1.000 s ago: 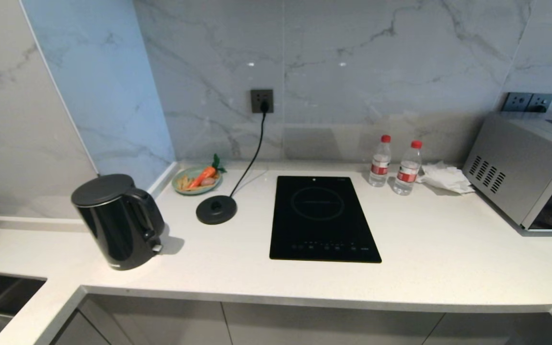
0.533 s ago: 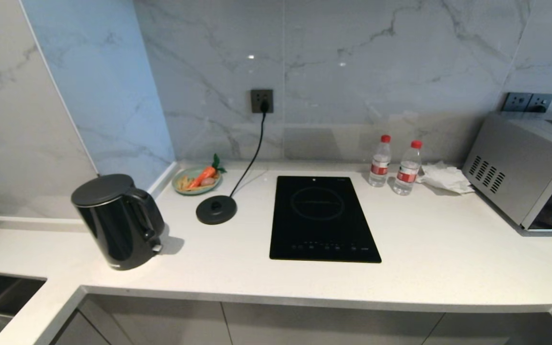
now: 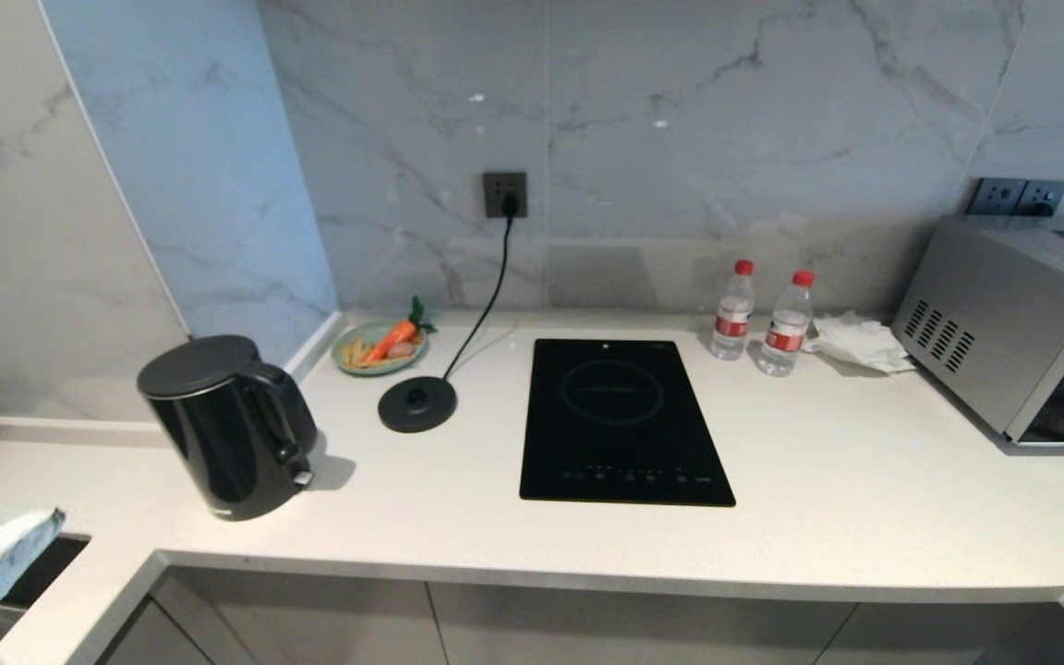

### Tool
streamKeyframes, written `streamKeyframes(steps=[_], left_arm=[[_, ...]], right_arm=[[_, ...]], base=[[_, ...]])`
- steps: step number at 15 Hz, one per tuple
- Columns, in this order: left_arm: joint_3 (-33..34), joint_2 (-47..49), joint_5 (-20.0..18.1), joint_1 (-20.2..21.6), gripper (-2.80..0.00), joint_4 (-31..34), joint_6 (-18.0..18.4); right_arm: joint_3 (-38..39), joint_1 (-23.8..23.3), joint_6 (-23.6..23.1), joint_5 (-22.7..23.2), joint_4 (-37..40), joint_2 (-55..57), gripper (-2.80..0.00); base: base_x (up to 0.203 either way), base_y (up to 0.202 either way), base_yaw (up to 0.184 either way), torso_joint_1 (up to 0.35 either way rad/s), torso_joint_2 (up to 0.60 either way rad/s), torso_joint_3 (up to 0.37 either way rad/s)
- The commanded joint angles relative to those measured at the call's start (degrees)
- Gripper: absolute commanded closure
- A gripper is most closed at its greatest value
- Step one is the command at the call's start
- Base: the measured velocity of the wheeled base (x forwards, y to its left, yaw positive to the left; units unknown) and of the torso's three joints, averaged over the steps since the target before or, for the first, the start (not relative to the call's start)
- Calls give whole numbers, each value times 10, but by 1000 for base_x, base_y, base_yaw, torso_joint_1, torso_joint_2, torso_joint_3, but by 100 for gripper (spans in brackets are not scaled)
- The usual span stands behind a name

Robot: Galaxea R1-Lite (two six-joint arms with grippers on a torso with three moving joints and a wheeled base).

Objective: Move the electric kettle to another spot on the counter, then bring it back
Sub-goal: Grab the kettle

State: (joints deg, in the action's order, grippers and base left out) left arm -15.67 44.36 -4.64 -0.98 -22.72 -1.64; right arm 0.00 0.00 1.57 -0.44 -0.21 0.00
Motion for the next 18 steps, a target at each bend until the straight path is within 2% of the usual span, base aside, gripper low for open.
streamKeyframes(steps=[1, 5, 7, 8, 13, 15, 18], left_arm=[[-15, 188, 25, -34, 0, -85, -17], [-45, 399, 184, -158, 0, -257, -60], [-50, 476, 226, -196, 0, -361, -69], [-50, 503, 238, -207, 0, -404, -73], [-7, 548, 245, -214, 0, -469, -98], [20, 550, 244, -210, 0, -499, -94], [29, 549, 244, -209, 0, -505, -80]], right_arm=[[0, 0, 0, 0, 0, 1, 0], [0, 0, 0, 0, -1, 1, 0], [0, 0, 0, 0, -1, 1, 0], [0, 0, 0, 0, 0, 1, 0], [0, 0, 0, 0, -1, 1, 0], [0, 0, 0, 0, 0, 1, 0], [0, 0, 0, 0, -1, 1, 0]], base=[[0, 0, 0, 0, 0, 0], [0, 0, 0, 0, 0, 0], [0, 0, 0, 0, 0, 0], [0, 0, 0, 0, 0, 0], [0, 0, 0, 0, 0, 0], [0, 0, 0, 0, 0, 0], [0, 0, 0, 0, 0, 0]])
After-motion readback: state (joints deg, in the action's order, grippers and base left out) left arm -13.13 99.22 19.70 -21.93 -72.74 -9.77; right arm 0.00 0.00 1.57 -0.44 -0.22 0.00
